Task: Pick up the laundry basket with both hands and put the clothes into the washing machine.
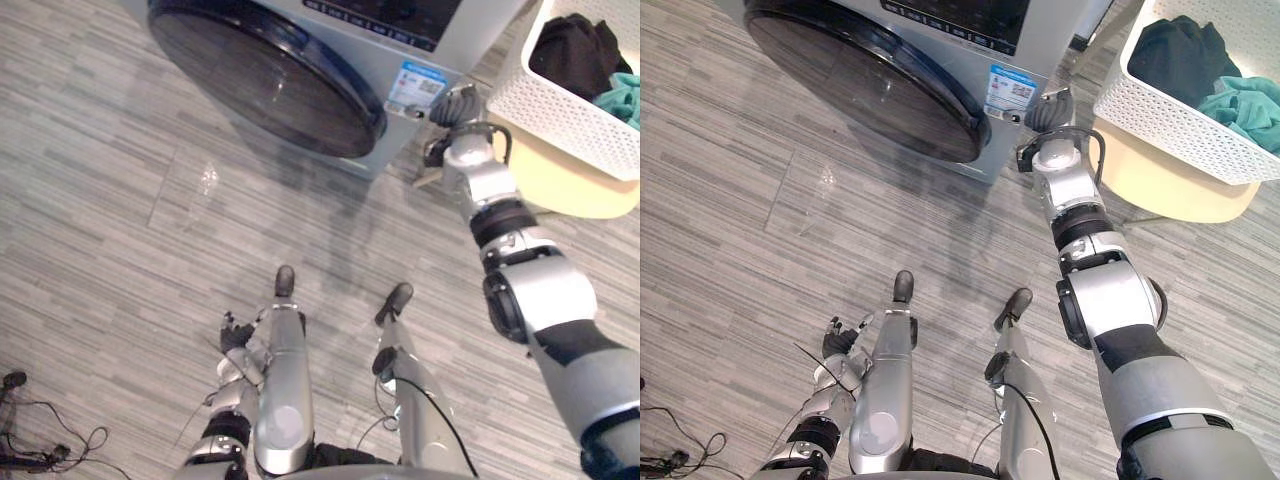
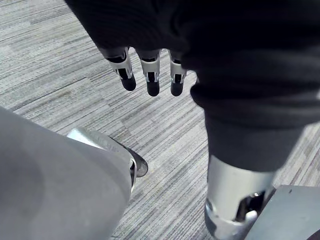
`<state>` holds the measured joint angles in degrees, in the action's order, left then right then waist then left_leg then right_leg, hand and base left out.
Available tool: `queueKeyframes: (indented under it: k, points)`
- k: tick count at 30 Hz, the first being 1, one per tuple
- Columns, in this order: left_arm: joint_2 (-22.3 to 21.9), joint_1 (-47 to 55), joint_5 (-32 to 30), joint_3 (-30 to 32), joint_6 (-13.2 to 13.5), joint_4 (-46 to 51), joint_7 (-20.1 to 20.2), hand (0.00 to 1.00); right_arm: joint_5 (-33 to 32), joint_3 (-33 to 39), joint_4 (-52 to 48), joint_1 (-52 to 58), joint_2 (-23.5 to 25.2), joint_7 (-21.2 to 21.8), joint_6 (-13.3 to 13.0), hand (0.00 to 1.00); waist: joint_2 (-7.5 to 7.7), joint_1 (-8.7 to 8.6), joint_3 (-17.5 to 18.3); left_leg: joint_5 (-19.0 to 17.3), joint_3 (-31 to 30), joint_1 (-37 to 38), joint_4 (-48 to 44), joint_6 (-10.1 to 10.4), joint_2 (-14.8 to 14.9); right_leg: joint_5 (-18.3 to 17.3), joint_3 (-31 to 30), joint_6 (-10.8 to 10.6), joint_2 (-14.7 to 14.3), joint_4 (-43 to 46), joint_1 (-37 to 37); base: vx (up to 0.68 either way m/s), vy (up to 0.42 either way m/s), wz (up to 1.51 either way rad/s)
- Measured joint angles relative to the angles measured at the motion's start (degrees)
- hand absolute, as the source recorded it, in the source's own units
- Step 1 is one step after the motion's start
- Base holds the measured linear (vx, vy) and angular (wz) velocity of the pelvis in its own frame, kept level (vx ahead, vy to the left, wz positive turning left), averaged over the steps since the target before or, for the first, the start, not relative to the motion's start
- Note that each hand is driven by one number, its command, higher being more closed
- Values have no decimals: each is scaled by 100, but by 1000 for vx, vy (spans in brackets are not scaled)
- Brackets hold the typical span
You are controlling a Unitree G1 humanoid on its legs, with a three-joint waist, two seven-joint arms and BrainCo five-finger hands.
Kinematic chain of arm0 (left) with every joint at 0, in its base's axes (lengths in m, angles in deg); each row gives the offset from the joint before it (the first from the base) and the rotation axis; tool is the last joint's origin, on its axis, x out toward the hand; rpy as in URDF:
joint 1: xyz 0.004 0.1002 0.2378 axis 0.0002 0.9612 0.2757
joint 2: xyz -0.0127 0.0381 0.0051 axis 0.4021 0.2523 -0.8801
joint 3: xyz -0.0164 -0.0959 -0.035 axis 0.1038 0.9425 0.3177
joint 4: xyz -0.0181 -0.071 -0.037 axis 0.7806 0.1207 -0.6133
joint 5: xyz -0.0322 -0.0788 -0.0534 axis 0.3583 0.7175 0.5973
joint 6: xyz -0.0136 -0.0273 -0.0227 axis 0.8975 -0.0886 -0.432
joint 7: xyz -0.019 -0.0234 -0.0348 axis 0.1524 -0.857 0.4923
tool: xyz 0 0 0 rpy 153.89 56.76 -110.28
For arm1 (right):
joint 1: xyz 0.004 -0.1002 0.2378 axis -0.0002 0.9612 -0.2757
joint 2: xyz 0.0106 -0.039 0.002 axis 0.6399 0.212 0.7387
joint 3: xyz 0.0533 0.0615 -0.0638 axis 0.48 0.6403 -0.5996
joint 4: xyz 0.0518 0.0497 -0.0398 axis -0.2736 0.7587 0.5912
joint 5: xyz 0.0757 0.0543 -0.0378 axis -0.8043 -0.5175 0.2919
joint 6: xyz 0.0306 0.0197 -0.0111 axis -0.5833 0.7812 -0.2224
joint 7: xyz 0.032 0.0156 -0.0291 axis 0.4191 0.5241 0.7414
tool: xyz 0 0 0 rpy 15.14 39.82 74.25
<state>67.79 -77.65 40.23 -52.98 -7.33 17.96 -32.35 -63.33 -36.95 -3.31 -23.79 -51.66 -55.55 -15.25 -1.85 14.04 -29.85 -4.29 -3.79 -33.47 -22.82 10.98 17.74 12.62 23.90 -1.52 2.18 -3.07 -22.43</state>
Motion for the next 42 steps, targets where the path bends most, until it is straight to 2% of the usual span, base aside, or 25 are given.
queueKeyframes:
  k: [3,5,7,8,12,15,18,19,20,22,26,28,33,38,42]
  points:
    - [2,0,5,57,-4,-24,9,0,-138,-488,0,-65,22,0,38,0,-10,62,8,90,-8,117,153,152,221,-93,69,119,-209,-3,27,87,-68,-10]
    - [-11,-7,7,90,-3,-81,32,0,-136,-543,0,-69,98,-1,90,0,-40,100,33,160,-37,179,283,258,345,-165,140,211,-318,33,33,102,-58,-5]
    - [-29,-36,12,308,-28,-244,87,0,-136,-727,0,-59,228,-2,184,0,-44,102,36,208,-66,268,330,335,471,-324,213,306,-405,230,30,132,-38,0]
    - [-26,-102,11,447,-55,-379,95,0,-136,-728,0,-4,299,-2,234,0,-50,105,40,269,-72,361,407,352,558,-524,336,362,-417,495,26,89,-15,12]
    - [-31,-109,11,505,-91,-456,99,0,-176,-703,0,288,306,-2,243,0,-52,137,118,319,-180,396,444,324,648,-1160,688,451,-256,1381,-134,87,-34,28]
    - [-167,-110,15,685,-121,-461,97,0,-248,-649,-3,667,376,2,243,0,-53,273,254,334,-212,393,464,345,634,-1483,872,437,-48,1963,-302,74,-36,17]
    - [-208,-115,120,813,-142,-470,93,0,-400,-633,-321,1000,907,233,135,0,-41,309,315,338,-287,408,479,341,632,-1702,956,430,33,2250,-346,38,-47,18]
    - [-272,-124,122,870,-161,-472,92,0,-465,-431,-411,1141,1274,28,118,0,-32,398,408,346,-312,402,501,355,632,-1761,995,447,61,2342,-377,48,-55,16]
    - [-308,-123,123,900,-169,-474,90,0,-473,-278,-413,1328,1363,-25,36,0,-1,414,488,346,-331,404,510,355,621,-1785,1020,436,81,2376,-368,53,-45,17]
    - [-289,-119,128,899,-201,-471,90,0,-560,-268,-434,1610,1404,200,-71,0,85,431,577,346,-349,424,511,356,596,-1803,1050,409,113,2391,-320,35,-3,13]
    - [-223,-165,271,883,-263,-457,85,0,-713,-259,-445,2013,1667,258,-258,0,227,406,655,345,-363,443,514,354,507,-1783,1056,378,187,2363,-279,-2,24,6]
    - [-175,-163,371,879,-266,-461,76,0,-810,-260,-445,2101,1783,250,-264,0,296,406,688,345,-364,437,543,353,496,-1741,1057,321,176,2278,-266,-7,14,2]
    - [-97,-225,634,844,-255,-447,-42,0,-1083,-106,-445,2213,1919,156,-286,0,457,404,701,351,-379,409,659,297,418,-1372,1060,208,74,1681,-112,-9,35,1]
    - [-49,-235,789,865,-87,-182,-119,0,-1075,940,-445,1877,1790,15,-226,0,580,420,678,384,-383,238,653,296,378,-1072,1062,201,-12,1235,-92,26,32,-2]
    - [-62,-246,785,980,-38,-170,-144,0,-1066,916,-658,1547,1576,-38,-233,0,608,414,631,396,-384,152,596,310,374,-945,1051,248,-53,1082,-91,54,14,-3]
